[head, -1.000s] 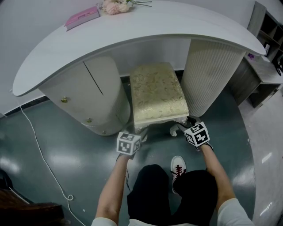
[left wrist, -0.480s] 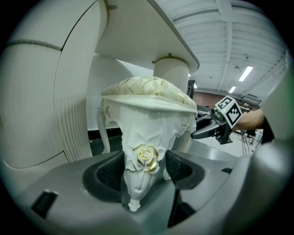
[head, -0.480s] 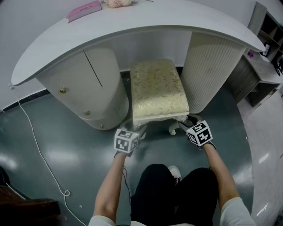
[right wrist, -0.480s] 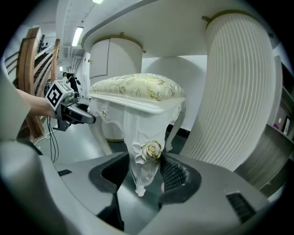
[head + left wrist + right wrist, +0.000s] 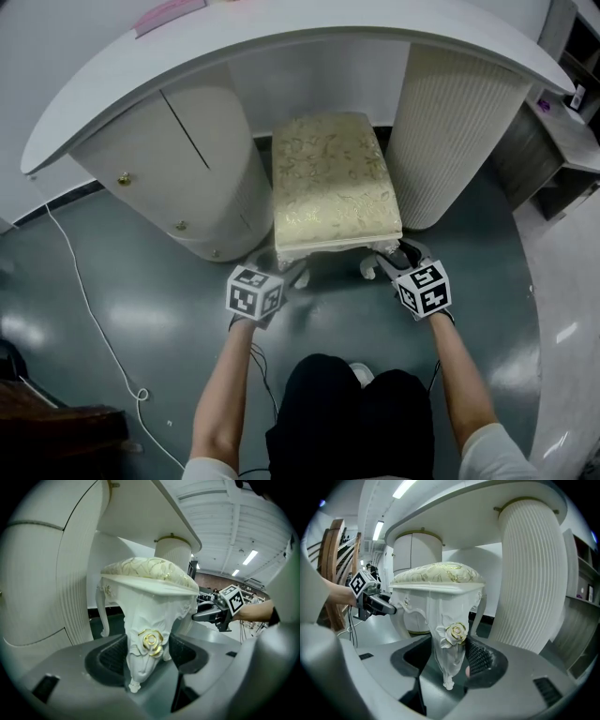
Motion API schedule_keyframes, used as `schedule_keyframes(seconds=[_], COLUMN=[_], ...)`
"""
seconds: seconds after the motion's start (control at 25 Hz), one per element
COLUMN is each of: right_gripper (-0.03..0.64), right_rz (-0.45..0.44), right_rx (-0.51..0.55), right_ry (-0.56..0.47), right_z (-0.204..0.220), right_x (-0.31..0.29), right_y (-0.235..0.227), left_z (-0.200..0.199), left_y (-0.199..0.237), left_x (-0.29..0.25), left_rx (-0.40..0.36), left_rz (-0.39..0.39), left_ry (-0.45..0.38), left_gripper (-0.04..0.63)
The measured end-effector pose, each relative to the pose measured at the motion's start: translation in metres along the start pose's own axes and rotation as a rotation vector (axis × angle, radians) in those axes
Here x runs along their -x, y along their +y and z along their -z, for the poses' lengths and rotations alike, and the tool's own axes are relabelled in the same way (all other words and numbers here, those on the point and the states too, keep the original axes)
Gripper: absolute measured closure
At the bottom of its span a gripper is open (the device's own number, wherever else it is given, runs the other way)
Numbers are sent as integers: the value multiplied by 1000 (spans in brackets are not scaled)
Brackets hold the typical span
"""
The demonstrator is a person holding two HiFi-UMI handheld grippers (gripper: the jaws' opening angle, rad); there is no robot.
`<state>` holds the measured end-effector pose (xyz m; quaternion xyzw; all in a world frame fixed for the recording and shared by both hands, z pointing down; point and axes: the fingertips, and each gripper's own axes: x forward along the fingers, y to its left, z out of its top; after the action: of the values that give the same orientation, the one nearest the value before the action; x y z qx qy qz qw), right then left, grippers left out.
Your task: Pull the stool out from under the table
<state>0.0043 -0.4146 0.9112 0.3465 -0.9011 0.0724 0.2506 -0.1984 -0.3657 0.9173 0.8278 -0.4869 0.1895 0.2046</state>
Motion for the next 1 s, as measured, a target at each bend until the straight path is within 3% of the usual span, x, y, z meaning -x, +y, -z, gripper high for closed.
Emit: schedule_keyframes(seconds=[0.24,0.48,0.76,1.0], right_gripper=[366,348,347,347], right_rz=[-77,-95,-132,-147], right_rx=[-106,-144,-141,-186], right_ry=[101,243,380,438], right_z=[9,24,42,59], right_x=[16,39,69,94], right_y=[13,37,61,85], left_z=[11,27,52,77], left_y=[-15,-38,-65,-85], left_x=[9,32,54,74], left_rx=[24,45,75,111], left_rz=[-6,-26,6,-9], left_ry=[88,206,355,502], left_gripper=[313,313,313,313])
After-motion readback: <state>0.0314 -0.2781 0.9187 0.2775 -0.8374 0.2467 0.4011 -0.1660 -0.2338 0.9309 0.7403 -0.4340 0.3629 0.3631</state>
